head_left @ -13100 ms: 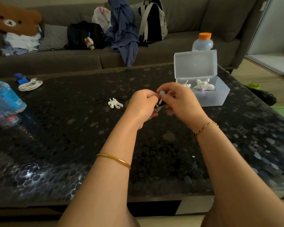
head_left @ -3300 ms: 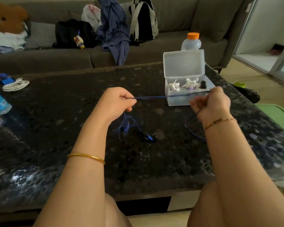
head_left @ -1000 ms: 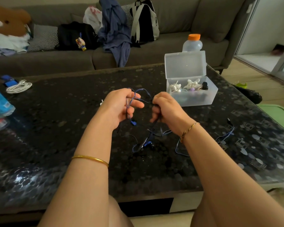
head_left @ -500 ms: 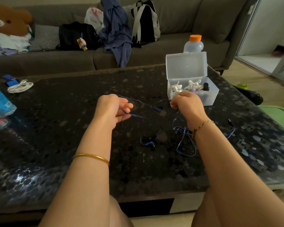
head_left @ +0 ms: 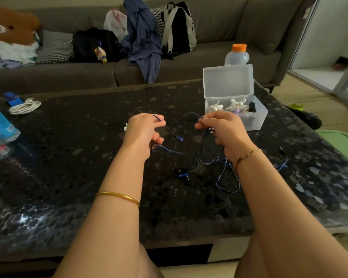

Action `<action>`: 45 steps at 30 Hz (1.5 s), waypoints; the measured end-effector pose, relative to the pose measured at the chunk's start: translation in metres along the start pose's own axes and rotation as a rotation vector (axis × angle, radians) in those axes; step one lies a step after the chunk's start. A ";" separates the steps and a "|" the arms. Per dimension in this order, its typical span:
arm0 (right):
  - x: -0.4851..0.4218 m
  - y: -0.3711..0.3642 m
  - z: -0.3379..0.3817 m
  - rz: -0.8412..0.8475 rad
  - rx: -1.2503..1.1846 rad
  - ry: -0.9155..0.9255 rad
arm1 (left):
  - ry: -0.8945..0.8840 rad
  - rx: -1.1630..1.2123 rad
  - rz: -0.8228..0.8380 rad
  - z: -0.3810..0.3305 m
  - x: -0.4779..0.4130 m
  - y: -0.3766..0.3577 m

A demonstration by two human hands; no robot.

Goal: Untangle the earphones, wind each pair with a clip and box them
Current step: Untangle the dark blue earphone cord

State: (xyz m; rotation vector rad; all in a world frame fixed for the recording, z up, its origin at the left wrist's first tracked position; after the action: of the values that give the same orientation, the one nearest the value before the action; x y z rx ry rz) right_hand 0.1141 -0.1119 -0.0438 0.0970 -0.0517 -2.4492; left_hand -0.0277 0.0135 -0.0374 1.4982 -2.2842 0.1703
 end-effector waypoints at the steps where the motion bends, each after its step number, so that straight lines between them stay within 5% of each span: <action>1: 0.000 -0.001 0.001 0.019 -0.001 0.002 | 0.000 -0.023 0.014 0.001 0.001 -0.003; 10: 0.002 -0.003 -0.001 0.053 0.036 -0.001 | -0.009 -0.055 -0.008 -0.004 0.006 -0.008; 15: -0.002 0.001 -0.003 0.037 0.213 0.040 | 0.084 -0.812 -0.114 0.003 -0.005 -0.001; 19: 0.001 -0.003 0.002 0.088 0.180 0.060 | -0.086 -1.313 -0.014 0.017 -0.007 -0.013; 21: 0.003 -0.005 0.005 0.113 0.134 0.064 | -0.241 -1.130 0.032 0.008 0.001 -0.021; 24: 0.005 -0.005 0.008 0.128 0.102 0.075 | -0.215 -0.597 0.380 0.004 0.020 -0.041; 28: 0.005 -0.005 0.005 0.152 0.062 0.050 | -0.193 -0.544 0.515 0.013 0.027 -0.055; 32: 0.001 0.008 0.004 0.012 0.162 0.049 | -0.170 -0.450 0.330 0.005 0.018 -0.036; 37: 0.001 -0.001 -0.001 0.059 0.218 0.022 | -0.032 -0.498 0.108 -0.003 0.012 -0.016; 42: -0.008 0.002 -0.002 0.046 0.477 0.122 | -0.341 -0.782 -0.003 -0.008 0.001 -0.003; 45: -0.015 0.017 -0.011 0.001 0.730 0.076 | -0.341 -0.911 -0.093 -0.006 -0.008 0.009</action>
State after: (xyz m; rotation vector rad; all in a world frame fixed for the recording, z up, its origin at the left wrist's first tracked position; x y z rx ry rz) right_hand 0.1372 -0.1159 -0.0529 0.5044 -0.9048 -2.3023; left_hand -0.0319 0.0258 -0.0338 1.1580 -2.0307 -1.0741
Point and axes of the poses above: each hand's wrist, its own x-axis away from the middle knuckle, its own y-axis out of the back of the hand, z = x × y, the point moved 6 cm from there along -x, towards the middle knuckle, and after that the axes turned 6 degrees about y, right-handed, at the moved point
